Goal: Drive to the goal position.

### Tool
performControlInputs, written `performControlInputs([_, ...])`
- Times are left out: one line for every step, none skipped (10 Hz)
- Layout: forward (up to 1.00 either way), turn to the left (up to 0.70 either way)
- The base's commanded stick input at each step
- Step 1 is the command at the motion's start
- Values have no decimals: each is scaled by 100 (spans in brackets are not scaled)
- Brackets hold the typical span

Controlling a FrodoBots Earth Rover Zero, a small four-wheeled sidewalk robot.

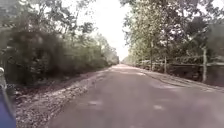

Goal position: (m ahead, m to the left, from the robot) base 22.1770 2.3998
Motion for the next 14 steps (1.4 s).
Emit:
performControlInputs([70, 0])
performControlInputs([70, 0])
performControlInputs([70, 0])
performControlInputs([70, 0])
performControlInputs([70, 0])
performControlInputs([70, 0])
performControlInputs([70, 0])
performControlInputs([70, 0])
performControlInputs([70, 0])
performControlInputs([70, 0])
performControlInputs([70, 0])
performControlInputs([70, 0])
performControlInputs([70, 0])
performControlInputs([70, 0])
